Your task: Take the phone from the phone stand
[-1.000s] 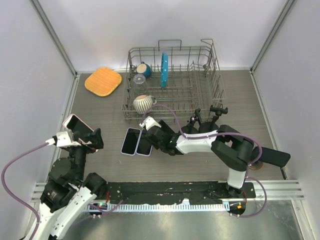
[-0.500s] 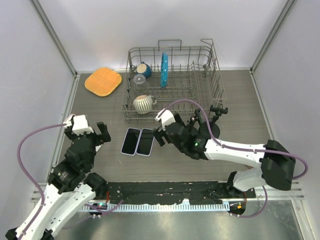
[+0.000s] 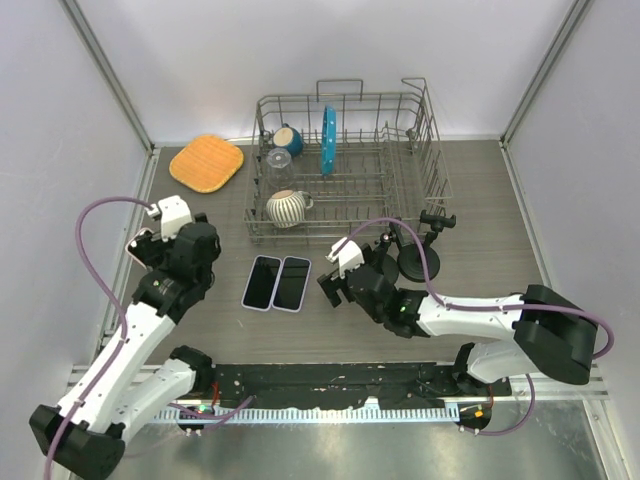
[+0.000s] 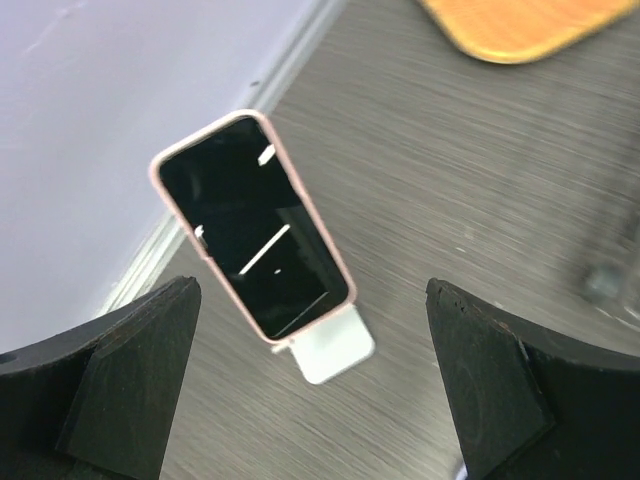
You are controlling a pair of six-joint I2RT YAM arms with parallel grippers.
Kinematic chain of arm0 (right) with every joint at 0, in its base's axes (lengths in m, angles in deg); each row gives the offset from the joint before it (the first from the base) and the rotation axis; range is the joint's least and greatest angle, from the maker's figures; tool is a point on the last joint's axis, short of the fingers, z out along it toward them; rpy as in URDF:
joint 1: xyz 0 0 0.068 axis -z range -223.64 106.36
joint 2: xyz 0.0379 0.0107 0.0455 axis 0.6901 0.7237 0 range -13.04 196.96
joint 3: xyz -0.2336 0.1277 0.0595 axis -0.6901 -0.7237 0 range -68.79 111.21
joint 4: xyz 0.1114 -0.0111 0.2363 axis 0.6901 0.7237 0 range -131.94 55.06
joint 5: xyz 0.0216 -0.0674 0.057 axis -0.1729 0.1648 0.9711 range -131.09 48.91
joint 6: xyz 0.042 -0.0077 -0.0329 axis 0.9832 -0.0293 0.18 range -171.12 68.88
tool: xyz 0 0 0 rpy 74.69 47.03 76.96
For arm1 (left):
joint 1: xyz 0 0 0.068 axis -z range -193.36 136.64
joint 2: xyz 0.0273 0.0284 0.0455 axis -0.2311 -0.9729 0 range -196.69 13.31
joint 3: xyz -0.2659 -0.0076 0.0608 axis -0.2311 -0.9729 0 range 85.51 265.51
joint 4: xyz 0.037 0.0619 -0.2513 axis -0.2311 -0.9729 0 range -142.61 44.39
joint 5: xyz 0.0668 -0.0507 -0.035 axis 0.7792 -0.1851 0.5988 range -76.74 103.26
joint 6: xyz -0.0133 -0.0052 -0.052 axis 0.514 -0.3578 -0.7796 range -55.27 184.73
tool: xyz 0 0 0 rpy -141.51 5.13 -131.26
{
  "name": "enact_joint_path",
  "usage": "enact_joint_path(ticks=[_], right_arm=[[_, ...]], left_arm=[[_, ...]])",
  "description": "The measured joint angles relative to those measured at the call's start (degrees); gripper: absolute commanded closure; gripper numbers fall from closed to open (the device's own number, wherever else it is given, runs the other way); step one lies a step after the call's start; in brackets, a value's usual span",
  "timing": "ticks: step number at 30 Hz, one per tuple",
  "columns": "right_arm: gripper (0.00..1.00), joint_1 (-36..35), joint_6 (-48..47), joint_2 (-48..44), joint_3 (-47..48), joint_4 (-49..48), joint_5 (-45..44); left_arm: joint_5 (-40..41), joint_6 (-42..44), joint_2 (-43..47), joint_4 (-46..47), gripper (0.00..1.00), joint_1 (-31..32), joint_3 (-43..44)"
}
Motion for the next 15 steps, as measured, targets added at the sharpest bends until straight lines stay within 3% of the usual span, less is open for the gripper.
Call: enact_joint_path(ticks=[7,15], right_arm=[[0.06,0.0,-0.4,0.0,-2.4,-5.0,-4.7],[0.07,0.0,-1.1,-0.1,-2.5,-6.2,-6.9]], left_arm=[[-0.6,-2.3,-4.7,0.9,0.0,-15.4,1.8],[-2.3,-5.3,-10.6,5.0,0.0,-23.6,3.4]])
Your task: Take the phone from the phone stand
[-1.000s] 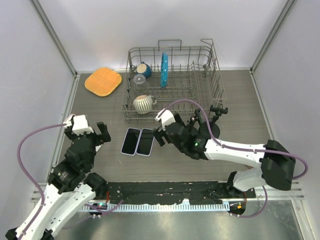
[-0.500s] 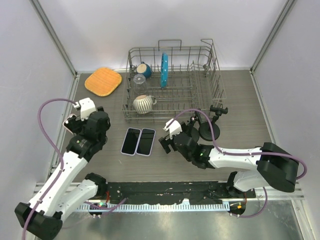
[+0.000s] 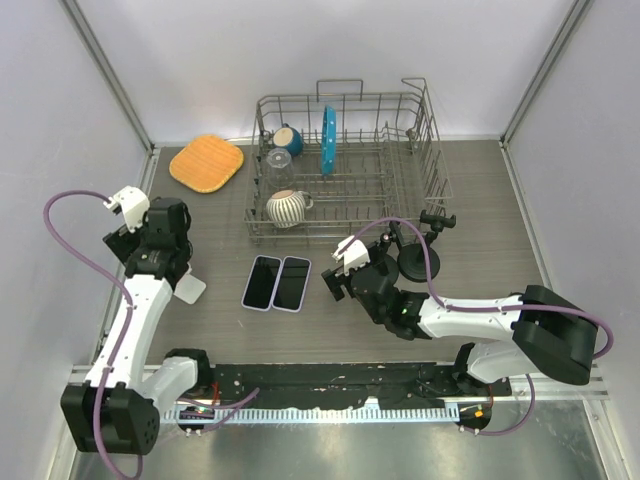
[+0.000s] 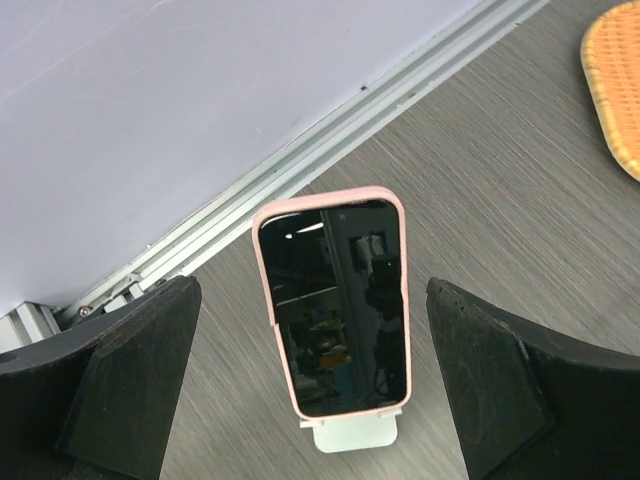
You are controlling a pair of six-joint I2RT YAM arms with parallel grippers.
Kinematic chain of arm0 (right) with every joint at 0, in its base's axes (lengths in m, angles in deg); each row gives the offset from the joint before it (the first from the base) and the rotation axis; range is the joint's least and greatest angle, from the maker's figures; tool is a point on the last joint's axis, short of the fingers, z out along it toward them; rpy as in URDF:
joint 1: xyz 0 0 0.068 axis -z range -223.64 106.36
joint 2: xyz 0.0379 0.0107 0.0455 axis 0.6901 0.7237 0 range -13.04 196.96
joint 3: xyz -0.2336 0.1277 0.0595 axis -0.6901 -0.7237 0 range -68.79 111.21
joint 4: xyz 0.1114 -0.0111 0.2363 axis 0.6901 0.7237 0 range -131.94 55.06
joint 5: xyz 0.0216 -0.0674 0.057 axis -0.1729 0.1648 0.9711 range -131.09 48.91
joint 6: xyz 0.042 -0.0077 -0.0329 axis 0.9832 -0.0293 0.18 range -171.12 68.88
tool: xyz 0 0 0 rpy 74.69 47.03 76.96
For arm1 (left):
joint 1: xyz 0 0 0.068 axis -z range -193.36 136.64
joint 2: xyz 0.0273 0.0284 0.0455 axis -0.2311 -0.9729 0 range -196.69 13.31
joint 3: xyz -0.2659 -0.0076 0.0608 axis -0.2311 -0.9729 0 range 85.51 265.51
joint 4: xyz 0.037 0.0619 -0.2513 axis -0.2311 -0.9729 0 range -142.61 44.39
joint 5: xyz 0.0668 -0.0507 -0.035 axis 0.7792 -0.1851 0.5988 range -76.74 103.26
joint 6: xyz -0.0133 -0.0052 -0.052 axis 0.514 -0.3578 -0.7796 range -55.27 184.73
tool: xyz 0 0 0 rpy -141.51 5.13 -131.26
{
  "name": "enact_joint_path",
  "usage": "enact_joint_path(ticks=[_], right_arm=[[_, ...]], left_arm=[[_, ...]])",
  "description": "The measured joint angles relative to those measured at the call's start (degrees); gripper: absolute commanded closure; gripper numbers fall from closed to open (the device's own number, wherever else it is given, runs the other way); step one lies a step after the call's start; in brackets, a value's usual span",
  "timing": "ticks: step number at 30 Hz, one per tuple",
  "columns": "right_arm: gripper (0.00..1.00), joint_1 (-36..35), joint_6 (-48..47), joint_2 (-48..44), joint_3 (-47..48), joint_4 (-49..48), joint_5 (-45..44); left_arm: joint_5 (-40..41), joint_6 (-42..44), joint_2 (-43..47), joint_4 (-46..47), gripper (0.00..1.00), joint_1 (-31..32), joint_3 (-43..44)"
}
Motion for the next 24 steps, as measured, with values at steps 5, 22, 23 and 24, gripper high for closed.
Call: enact_joint_path(ticks=[5,22,23,24], right_arm=[[0.07,-0.1,-0.4,0.0,0.0,0.0,-0.5],[0.09,-0.8,-2.0,1.9,0.9,1.4,-0.2],[0.09,-0.8,-2.1,1.9,0.9,1.4,-0.2],[0.09,-0.9,-2.3,1.9,0.9,1.4,-0.2]], left_arm=[[-1.7,-1.5,-2.3,2.9,0.0,-4.8,0.0],[-8.6,-2.8,-6.6,10.0,0.0,-9.9,-2.6],[-8.8,-2.8,-6.7,10.1,0.0,-9.9,-2.6],[-8.9,-2.9,-6.8,10.1,0.0,-10.0,-2.6]])
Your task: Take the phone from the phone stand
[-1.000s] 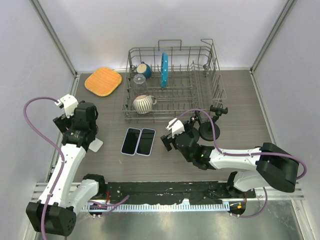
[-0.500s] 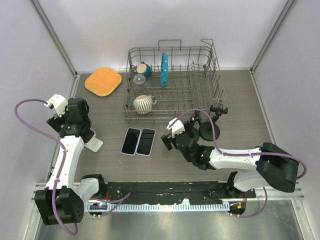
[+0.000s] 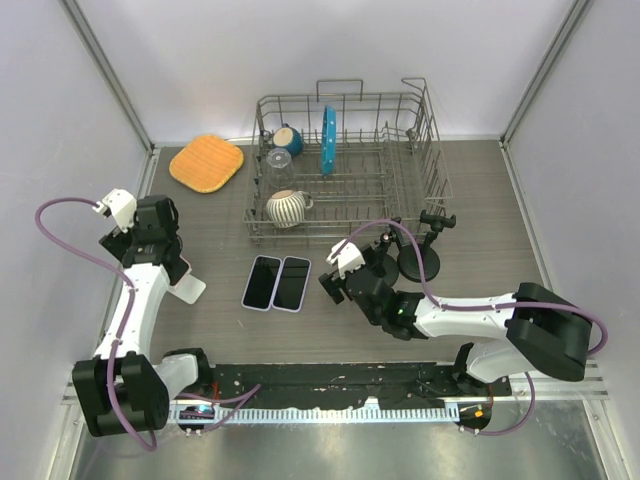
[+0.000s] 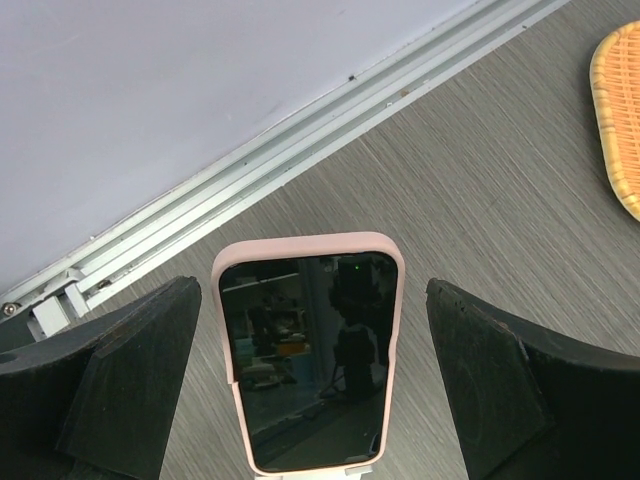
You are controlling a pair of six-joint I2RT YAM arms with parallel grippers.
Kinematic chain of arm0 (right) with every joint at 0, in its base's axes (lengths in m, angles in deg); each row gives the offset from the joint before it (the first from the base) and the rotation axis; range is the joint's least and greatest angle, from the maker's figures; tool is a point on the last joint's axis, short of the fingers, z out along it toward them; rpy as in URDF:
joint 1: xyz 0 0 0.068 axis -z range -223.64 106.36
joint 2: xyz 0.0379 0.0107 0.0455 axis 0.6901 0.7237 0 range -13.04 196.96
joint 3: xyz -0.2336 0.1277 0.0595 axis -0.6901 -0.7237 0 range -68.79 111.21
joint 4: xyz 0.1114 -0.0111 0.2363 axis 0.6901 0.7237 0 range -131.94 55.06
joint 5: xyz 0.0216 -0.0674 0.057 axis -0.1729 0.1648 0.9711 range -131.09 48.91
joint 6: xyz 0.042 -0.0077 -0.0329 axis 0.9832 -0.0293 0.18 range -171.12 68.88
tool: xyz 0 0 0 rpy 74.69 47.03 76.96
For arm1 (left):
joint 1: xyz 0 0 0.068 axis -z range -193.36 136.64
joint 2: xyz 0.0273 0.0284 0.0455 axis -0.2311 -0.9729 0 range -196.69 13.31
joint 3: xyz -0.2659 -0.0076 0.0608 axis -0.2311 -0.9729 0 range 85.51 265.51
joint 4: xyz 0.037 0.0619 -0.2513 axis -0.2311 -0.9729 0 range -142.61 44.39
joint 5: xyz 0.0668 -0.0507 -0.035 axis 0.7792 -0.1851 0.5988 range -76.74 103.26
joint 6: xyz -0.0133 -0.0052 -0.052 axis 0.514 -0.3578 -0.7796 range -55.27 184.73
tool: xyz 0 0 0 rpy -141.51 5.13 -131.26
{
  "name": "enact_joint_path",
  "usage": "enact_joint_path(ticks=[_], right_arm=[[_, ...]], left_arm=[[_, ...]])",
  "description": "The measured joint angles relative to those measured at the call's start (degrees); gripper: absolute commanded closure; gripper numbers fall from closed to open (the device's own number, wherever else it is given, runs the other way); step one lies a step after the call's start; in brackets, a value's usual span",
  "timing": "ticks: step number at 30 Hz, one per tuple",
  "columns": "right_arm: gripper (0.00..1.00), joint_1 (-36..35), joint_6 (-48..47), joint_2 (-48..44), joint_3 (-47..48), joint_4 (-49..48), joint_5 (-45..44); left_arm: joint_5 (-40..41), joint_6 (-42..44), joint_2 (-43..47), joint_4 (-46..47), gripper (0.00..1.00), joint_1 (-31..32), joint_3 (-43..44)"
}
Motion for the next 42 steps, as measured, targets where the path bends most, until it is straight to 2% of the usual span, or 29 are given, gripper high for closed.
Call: enact_joint_path(ticks=[20,26,31,37,42], right_arm=[[0.1,-0.3,-0.6,0.9,0.8,0.5,0.0],[0.1,-0.3,-0.6,1.6,1.3,1.3,0.0],[0.1,-0.3,-0.6,1.6,1.3,1.5,0.0],[0.11,-0.3,-0.8,1.7,1.4,1.7,-0.1],[0.11,-0.3,-0.9,2.3,1.4,1.8,-0.2]], left_arm=[[0.2,-3.8,-4.0,-4.5,0.0,-0.1,0.0],[0.1,-5.0,-4.1,-5.2,0.05,-0.1,0.0],[-0.5,-5.9,-4.0,-5.3,0.17,-0.1,0.0],[-1.2,-6.2,-3.7,-5.5,0.37,-0.1,0.0],[-1.4,-5.8,-1.4,-7.2,0.48,-0.1,0.0]])
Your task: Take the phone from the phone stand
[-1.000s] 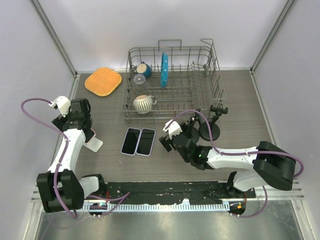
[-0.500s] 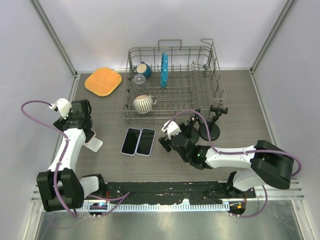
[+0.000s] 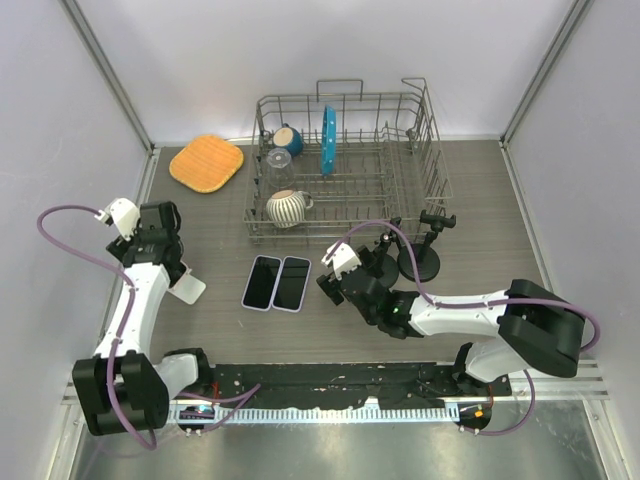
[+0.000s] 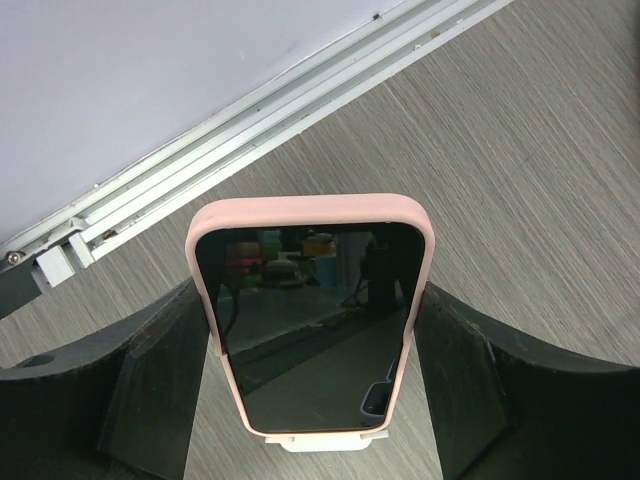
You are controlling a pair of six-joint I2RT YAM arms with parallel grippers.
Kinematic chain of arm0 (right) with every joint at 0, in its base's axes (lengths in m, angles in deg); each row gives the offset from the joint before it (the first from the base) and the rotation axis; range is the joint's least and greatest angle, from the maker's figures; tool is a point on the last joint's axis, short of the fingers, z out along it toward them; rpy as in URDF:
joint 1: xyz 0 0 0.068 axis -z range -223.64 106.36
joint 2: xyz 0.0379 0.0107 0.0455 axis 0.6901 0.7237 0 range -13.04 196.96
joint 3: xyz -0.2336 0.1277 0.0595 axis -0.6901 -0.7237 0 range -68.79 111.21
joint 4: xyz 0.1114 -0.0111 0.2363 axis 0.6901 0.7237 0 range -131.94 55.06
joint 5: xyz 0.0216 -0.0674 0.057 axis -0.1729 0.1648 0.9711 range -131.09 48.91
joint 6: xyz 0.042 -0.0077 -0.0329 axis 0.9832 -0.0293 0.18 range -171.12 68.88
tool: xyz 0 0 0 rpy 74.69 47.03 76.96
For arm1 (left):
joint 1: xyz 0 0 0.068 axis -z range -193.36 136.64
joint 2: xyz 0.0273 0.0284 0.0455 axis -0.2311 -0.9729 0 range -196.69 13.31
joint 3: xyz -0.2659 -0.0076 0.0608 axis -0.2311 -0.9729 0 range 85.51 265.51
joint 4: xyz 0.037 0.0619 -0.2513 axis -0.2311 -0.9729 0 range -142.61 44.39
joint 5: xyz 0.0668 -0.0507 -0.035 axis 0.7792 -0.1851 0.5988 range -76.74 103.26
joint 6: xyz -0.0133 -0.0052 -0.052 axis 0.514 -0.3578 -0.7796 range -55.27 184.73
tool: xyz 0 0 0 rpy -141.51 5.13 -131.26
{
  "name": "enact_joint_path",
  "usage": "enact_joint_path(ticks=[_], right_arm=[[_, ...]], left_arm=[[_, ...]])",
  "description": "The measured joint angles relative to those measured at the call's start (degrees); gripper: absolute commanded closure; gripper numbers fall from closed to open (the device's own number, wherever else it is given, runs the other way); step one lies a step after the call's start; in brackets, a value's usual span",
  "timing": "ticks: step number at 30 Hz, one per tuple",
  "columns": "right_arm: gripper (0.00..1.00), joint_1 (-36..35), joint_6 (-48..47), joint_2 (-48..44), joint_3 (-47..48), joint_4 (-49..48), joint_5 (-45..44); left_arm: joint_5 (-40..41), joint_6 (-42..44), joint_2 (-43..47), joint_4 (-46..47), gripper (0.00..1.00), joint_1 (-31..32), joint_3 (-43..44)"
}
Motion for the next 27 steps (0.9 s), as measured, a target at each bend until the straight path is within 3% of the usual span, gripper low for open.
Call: enact_joint_path(ticks=[10,19,24,27], right_arm=[[0.11,-0.3,-0.4,0.7,0.3,0.1,-0.3],[0.11,-0.6,-0.5,0.8,0.3,0.0,-1.4],[0.1,-0.6,-0.5,0.5,0.2,-0.5,-3.5],[0.1,-0.6,-0.5,-1.2,-0.7,-1.7,-5.4]], left_arm=[[-2.1,3.0,4.2,-2.7,0.67,0.0,0.9],[-9.5,6.8,5.9,-8.5,0.75,1.0,7.3],[-14.3,8.3,6.3,-12.9,0.77,4.9,13.3],[-16.0,8.8,6.3,-15.8,0.77,10.4,16.7]])
